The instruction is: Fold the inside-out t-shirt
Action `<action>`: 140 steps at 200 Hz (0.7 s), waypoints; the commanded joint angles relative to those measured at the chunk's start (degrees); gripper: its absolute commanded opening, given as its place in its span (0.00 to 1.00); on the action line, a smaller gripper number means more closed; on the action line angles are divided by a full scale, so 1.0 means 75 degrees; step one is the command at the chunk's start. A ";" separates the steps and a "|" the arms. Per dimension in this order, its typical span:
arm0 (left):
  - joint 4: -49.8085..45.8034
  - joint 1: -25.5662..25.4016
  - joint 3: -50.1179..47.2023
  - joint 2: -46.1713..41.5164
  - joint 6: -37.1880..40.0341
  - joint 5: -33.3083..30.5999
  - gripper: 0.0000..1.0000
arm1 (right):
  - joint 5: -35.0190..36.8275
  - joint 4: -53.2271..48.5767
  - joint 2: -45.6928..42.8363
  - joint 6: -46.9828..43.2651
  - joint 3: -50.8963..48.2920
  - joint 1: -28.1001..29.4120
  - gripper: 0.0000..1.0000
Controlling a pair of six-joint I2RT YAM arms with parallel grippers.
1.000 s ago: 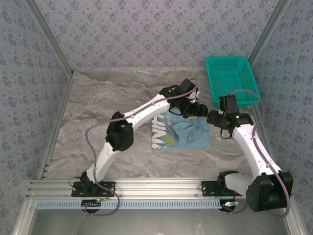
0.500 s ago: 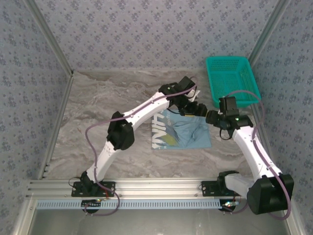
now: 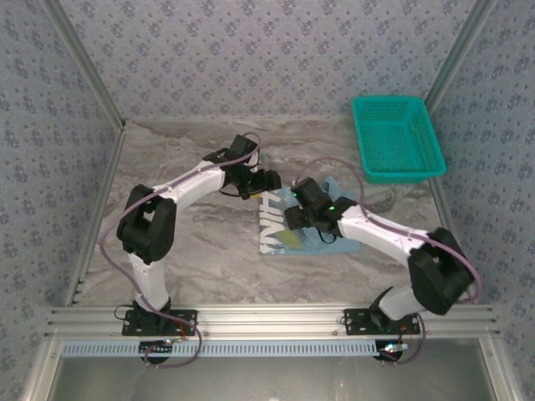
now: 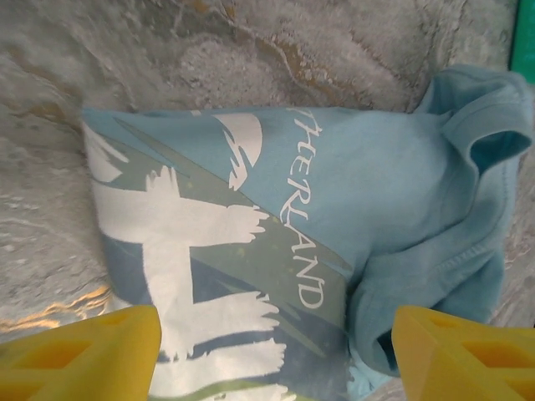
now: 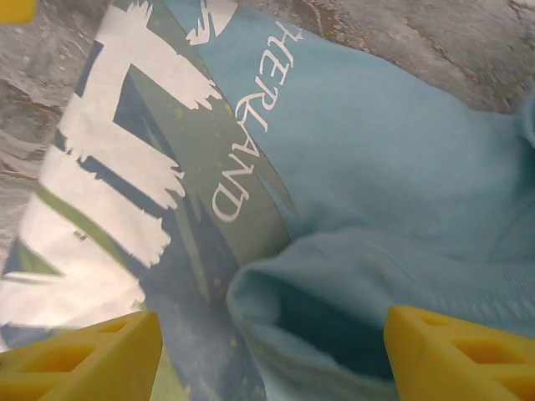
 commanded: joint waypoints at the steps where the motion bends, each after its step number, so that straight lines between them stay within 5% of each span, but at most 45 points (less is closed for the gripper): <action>1: 0.0754 -0.0056 -0.0054 0.0342 -0.0174 0.0337 0.73 | 0.1072 -0.0071 0.0620 -0.0568 0.0431 0.0142 0.73; 74: 0.1166 -0.0047 -0.0289 0.0920 -0.0208 0.0511 0.72 | 0.2114 -0.2762 0.0630 0.0374 0.0646 -0.0583 0.62; 140: 0.1117 -0.0052 -0.0510 0.0932 -0.0018 0.0401 0.72 | 0.0827 -0.3529 -0.1146 0.1595 -0.0561 -0.2376 0.61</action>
